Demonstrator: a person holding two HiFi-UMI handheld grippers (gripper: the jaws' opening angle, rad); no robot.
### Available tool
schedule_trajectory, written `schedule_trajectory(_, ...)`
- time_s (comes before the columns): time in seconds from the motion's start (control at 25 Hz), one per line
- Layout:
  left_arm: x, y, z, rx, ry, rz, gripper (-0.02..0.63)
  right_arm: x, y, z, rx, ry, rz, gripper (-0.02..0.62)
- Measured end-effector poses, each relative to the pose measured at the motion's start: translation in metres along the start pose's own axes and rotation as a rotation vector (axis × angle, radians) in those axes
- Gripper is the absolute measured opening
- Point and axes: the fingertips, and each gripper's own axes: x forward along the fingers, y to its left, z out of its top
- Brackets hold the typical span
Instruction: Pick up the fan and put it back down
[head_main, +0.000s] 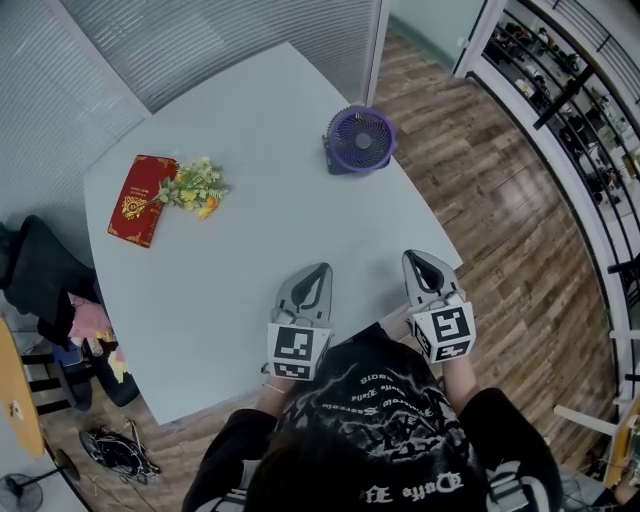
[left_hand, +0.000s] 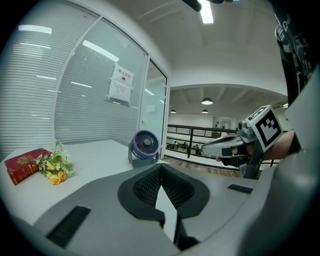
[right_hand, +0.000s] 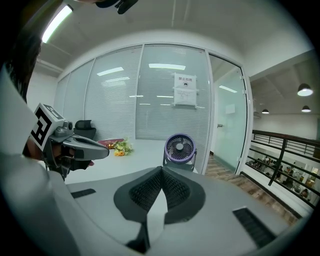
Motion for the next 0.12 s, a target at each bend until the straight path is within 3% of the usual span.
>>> schedule_trajectory(0.12,0.0001,-0.0022,-0.0019,0.003,0.009,0.005,0.02,-0.0009,-0.0005,0.0006,-0.007,-0.001,0.009,0.006)
